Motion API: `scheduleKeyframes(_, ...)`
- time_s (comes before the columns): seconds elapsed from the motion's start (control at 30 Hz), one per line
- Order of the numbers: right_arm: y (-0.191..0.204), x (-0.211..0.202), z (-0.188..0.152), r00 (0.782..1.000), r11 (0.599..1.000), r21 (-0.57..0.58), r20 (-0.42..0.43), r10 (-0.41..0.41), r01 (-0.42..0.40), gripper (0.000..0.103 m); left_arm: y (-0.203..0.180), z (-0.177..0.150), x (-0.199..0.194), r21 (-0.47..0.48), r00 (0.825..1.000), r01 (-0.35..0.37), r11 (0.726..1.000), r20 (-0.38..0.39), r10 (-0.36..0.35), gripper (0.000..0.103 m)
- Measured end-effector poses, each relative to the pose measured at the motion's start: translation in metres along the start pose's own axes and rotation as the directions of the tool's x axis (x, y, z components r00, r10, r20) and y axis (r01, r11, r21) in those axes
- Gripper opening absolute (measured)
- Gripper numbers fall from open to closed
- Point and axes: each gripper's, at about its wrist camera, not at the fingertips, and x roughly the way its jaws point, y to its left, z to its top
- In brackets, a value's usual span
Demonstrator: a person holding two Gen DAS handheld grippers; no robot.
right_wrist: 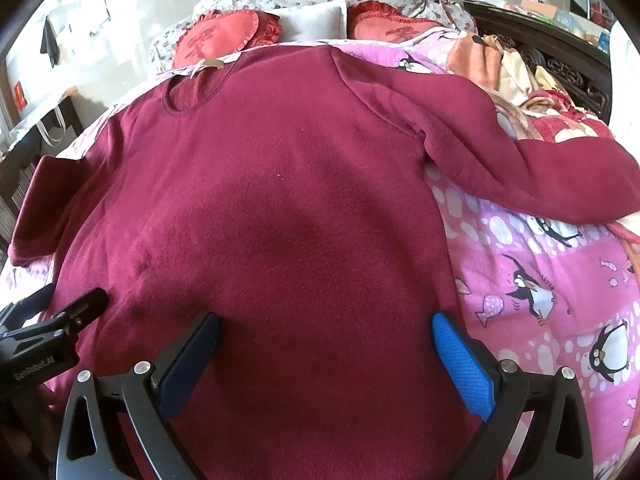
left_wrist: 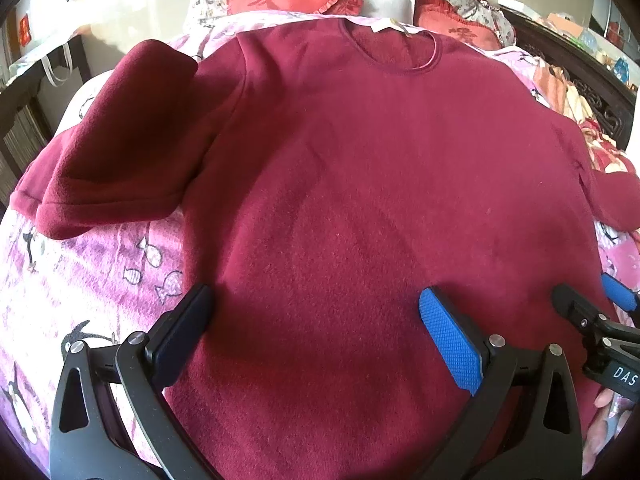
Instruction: Fold small clothes
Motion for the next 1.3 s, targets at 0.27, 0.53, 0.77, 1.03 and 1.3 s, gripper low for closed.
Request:
scheduleKeyframes(0.27,0.0038,0.0004,-0.0004,1.0,1.0,-0.012,0.001,-0.02,0.02,0.103,0.0004,0.0012,0.0013,0.001,1.0,-0.001,1.0,0.003,0.001,0.103)
scheduleKeyframes(0.53,0.0044,0.0001,-0.0007,0.999,0.999,-0.019,0.009,-0.03,0.031,0.103,0.0029,0.0011,0.0011,-0.007,1.0,0.006,1.0,0.008,-0.006,0.103)
scheduleKeyframes(0.77,0.0054,-0.0003,-0.0013,0.999,0.999,-0.023,0.018,-0.041,0.041,0.103,0.004,0.0002,-0.0002,-0.012,1.0,0.013,1.0,0.013,-0.013,0.103)
scheduleKeyframes(1.03,0.0044,-0.0005,-0.001,1.0,0.999,-0.016,0.01,-0.028,0.028,0.103,0.0038,-0.0008,-0.0012,-0.009,1.0,0.009,1.0,0.012,-0.009,0.103)
scheduleKeyframes(1.3,0.0017,0.0017,-0.0001,1.0,1.0,0.007,0.015,0.004,-0.004,0.103,0.0003,-0.001,-0.0008,0.0,1.0,-0.003,1.0,0.01,0.003,0.103)
